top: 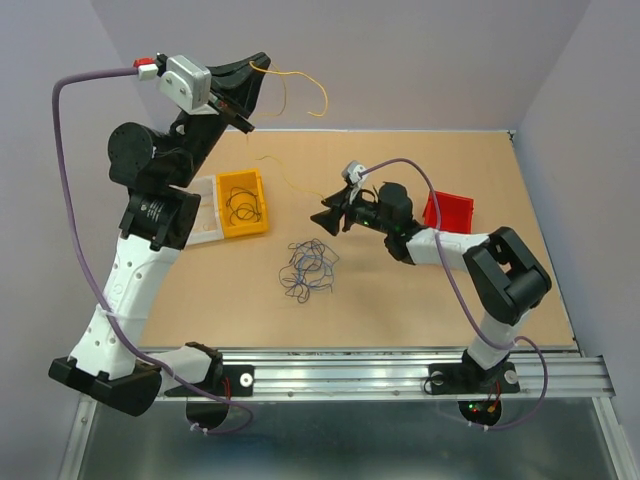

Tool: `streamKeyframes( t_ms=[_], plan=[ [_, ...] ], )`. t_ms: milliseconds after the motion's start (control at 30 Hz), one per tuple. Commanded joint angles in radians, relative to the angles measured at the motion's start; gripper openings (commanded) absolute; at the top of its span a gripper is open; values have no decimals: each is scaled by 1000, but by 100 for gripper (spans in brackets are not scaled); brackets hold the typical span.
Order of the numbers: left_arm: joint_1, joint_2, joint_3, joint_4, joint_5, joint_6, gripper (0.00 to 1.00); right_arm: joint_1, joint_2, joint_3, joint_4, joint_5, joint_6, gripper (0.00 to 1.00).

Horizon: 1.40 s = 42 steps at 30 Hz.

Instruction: Untangle the cables

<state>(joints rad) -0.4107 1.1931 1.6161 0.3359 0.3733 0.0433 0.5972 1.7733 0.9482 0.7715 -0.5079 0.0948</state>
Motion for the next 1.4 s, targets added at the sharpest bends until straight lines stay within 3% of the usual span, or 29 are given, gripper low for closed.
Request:
streamKeyframes(
  t_ms=[0,267,500,633,867,1033,1133,1367],
  plan=[
    [-2,-16,-54,28,-63,-19,0,9,-98,-41,110,-53,9,65],
    [-2,-56,-177,37,-62,26,0,9,-187,-107,124,32,16,68],
    [4,-134,-396,84,-217,150,0,7,-212,-126,124,95,19,69],
    [10,-190,-475,86,-261,214,0,7,-199,-121,123,112,19,69],
    [52,-303,-567,81,-473,371,0,7,-196,-120,123,114,20,69],
    [188,-362,-602,130,-493,418,0,9,-192,-117,123,109,23,69],
    [341,-374,-633,193,-420,423,0,7,-189,-115,123,109,23,69],
    [470,-339,-714,340,-304,478,0,7,-183,-109,124,98,28,69]
  ],
)
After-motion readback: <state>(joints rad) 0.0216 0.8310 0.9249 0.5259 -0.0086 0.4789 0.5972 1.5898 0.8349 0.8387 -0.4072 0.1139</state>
